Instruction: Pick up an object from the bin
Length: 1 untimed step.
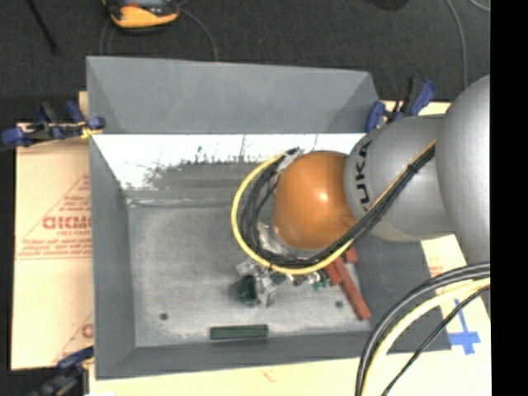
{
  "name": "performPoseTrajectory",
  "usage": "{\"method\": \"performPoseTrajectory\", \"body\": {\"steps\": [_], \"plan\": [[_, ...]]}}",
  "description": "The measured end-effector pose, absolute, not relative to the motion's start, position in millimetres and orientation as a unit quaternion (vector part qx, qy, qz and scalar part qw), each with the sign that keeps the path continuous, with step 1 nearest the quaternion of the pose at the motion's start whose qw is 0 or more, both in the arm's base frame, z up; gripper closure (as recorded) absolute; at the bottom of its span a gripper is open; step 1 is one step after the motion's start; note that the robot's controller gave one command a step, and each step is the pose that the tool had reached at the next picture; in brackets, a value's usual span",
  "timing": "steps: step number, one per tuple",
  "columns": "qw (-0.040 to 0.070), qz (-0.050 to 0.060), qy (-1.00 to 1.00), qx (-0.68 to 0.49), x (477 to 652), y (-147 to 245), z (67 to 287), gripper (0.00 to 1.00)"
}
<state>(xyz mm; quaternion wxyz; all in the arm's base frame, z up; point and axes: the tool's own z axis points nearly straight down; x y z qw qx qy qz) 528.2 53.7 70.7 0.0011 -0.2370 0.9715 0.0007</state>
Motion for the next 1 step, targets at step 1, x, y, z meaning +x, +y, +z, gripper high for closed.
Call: {"method": "performPoseTrajectory", "body": {"steps": [1], "plan": [[0.005, 0.000, 0.975, -0.221, 538.3, 65.2, 244.9, 1.00]]}}
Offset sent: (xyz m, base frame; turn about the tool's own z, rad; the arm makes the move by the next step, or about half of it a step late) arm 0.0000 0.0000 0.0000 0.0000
